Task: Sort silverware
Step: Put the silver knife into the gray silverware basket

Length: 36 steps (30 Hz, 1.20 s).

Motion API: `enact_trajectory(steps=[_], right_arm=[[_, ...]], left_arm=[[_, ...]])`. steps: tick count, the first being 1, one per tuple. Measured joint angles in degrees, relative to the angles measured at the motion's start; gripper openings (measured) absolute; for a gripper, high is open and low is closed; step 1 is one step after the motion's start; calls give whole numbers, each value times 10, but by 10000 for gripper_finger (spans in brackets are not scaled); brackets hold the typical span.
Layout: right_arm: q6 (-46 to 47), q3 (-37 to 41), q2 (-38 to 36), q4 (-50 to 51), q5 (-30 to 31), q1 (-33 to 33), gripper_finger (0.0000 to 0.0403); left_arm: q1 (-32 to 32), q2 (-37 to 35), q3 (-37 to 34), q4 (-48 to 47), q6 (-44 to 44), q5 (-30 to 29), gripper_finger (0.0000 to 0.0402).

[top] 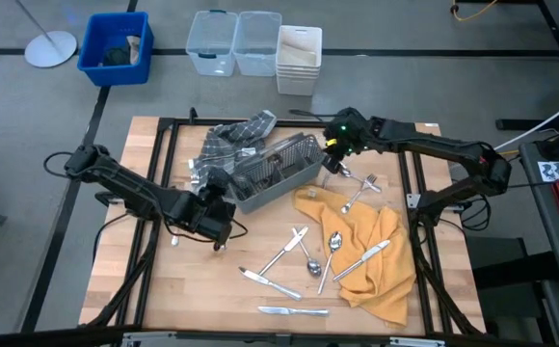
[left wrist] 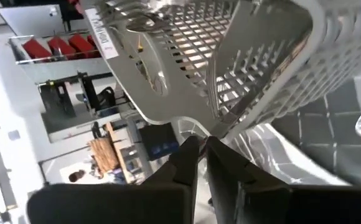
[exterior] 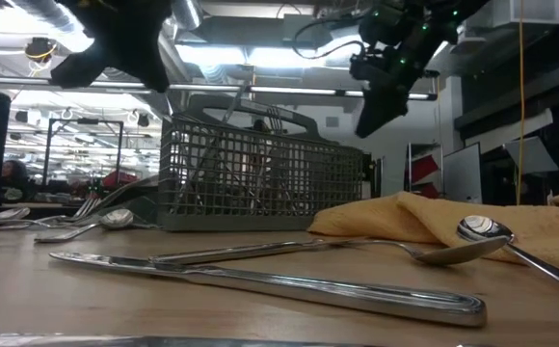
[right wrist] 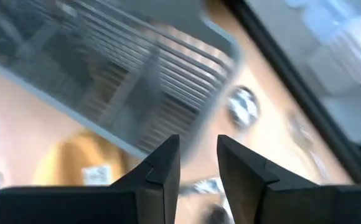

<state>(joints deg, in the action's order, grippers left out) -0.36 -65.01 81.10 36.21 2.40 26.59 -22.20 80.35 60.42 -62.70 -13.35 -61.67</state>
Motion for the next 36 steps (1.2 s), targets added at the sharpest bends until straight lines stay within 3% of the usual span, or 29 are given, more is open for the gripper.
enact_trajectory(steps=[7, 14, 24, 31, 36], right_arm=[[0, 0, -15, 86, 45, 1, 111], [0, 55, -15, 91, 49, 5, 111], [16, 170, -13, -18, 47, 4, 111], [42, 203, -13, -1, 54, 4, 111], [169, 202, -13, 48, 24, 4, 111]], left_arm=[[-18, -9, 0, 1, 111, 2, 19], [-25, -9, 0, 3, 232, 36, 19], [-25, -9, 0, 3, 282, 45, 19], [-25, -9, 0, 3, 299, 45, 19], [-25, -8, 0, 3, 301, 45, 19]])
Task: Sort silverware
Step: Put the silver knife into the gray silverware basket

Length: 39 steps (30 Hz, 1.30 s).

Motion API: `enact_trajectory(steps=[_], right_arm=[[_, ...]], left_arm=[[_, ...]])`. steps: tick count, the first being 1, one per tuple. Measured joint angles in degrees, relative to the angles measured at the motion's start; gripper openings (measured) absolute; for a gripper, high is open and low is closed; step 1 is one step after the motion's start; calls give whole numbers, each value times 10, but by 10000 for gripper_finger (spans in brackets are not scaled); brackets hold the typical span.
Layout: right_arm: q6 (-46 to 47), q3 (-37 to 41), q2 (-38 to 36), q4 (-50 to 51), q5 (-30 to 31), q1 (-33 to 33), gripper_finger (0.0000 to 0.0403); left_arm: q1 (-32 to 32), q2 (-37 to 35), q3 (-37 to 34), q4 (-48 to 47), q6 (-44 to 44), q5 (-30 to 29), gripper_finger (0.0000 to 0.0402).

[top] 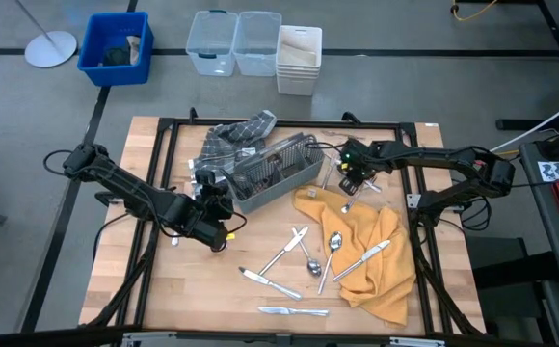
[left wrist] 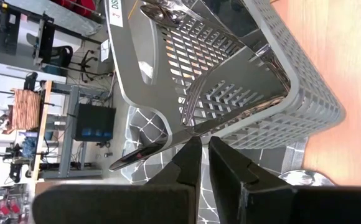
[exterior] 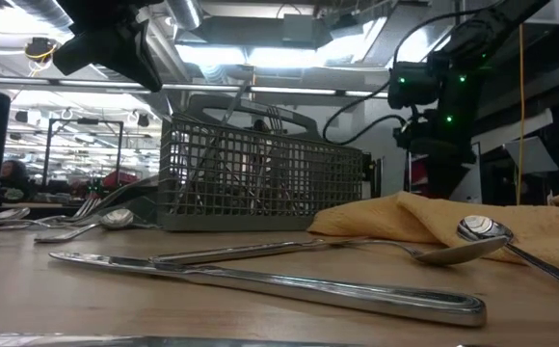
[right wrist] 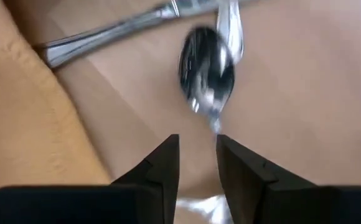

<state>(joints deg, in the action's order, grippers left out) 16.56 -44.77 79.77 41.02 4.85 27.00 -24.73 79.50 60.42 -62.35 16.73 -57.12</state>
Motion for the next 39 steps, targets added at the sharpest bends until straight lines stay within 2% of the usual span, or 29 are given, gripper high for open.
enact_trajectory(steps=[5, 15, 23, 39], right_arm=[[160, 0, 0, 67, -4, 0, 111], [284, 0, 0, 90, -10, -4, 111], [400, 0, 0, 106, -9, -70, 111], [640, 2, 0, 103, 77, -152, 111]], left_arm=[[0, 0, 0, 0, 0, 0, 19], [0, 0, 0, 0, -2, 0, 19], [0, 0, 0, 0, 0, 0, 19], [0, 0, 0, 0, 23, 0, 19]])
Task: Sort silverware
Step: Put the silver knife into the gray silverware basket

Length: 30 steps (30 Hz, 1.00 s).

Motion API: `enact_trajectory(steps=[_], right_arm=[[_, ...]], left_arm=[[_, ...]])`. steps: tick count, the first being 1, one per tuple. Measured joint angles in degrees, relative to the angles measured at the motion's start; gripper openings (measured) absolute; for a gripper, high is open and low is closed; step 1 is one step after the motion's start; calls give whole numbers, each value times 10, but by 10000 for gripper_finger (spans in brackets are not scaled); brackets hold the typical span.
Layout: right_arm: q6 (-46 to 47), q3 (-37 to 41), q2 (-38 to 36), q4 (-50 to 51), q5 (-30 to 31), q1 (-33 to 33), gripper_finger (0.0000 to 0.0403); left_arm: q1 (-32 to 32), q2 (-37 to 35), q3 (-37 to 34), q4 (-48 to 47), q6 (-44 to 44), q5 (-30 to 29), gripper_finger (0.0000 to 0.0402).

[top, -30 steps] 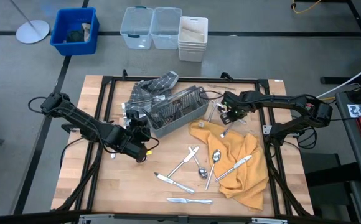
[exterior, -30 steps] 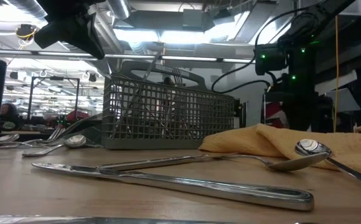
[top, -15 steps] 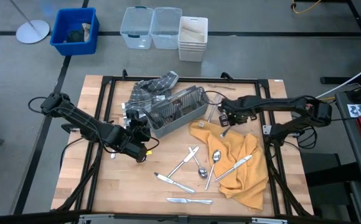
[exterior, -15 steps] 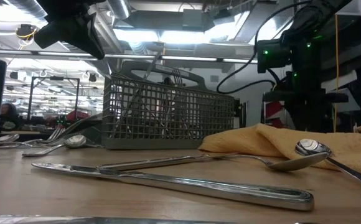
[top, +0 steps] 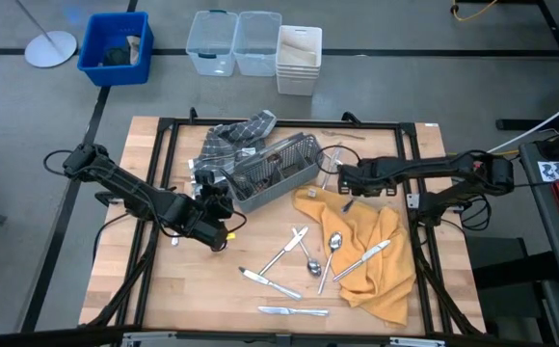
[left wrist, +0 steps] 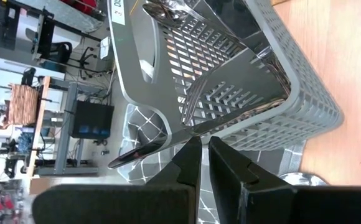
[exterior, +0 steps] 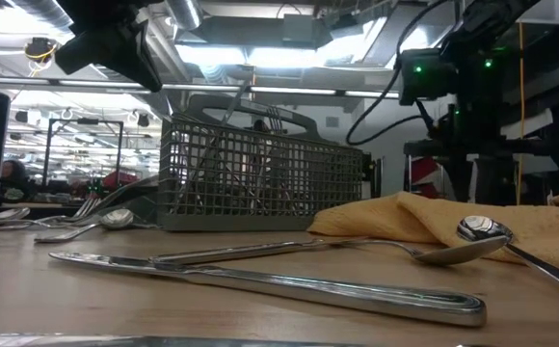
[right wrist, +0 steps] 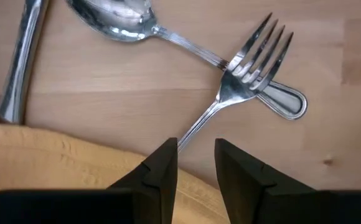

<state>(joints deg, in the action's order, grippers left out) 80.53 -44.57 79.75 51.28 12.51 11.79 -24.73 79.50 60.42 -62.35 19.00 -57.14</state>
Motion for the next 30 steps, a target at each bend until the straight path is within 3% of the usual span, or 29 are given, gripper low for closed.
enact_trajectory(steps=[11, 21, 30], right_arm=[[99, 84, 0, -33, 26, -24, 111], [91, 86, -2, -87, 20, -24, 111], [123, 86, -2, -111, 72, -24, 111]], left_arm=[[0, 0, 0, 0, 6, 0, 19], [0, 0, 0, 0, 6, 0, 19], [0, 0, 0, 0, 6, 0, 19]])
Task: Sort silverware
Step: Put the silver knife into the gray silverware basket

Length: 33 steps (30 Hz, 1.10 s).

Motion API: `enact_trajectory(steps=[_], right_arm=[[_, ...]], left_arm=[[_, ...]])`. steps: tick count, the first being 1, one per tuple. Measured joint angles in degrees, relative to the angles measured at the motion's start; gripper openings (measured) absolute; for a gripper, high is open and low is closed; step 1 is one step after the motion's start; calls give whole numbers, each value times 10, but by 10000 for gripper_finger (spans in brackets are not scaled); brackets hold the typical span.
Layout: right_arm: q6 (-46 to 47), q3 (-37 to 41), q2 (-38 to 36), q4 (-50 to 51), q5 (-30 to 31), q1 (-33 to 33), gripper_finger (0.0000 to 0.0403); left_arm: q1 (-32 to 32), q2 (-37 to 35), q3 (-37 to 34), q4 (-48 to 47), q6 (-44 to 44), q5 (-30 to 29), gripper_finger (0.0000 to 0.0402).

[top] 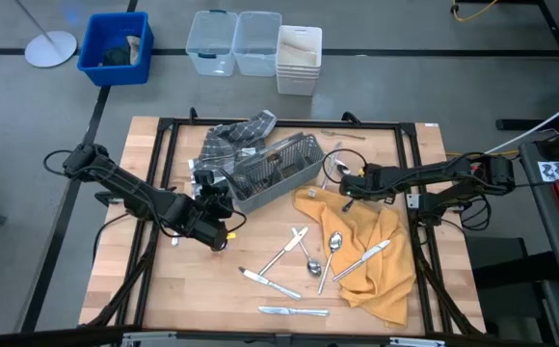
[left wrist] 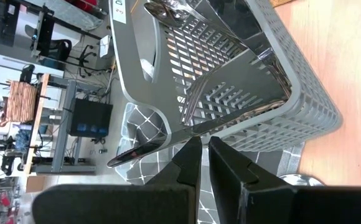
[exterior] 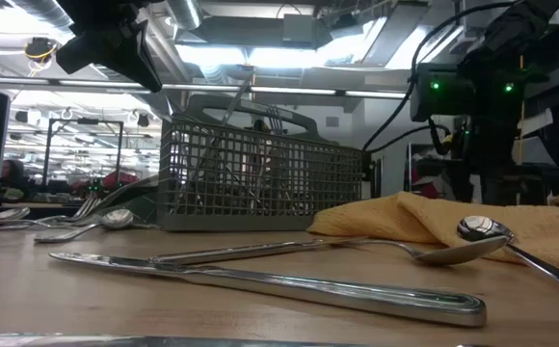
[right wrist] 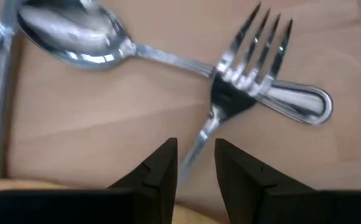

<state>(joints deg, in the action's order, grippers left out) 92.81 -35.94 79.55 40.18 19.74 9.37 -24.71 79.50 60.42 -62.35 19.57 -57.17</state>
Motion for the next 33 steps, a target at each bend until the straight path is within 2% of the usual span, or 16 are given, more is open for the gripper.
enact_trajectory(steps=[14, 33], right_arm=[[47, 0, 30, 3, 30, 0, 111], [47, -2, 84, -13, 77, -1, 110]], left_arm=[[0, 0, 0, 0, 0, 0, 19], [0, 0, 0, 0, 0, 0, 19]])
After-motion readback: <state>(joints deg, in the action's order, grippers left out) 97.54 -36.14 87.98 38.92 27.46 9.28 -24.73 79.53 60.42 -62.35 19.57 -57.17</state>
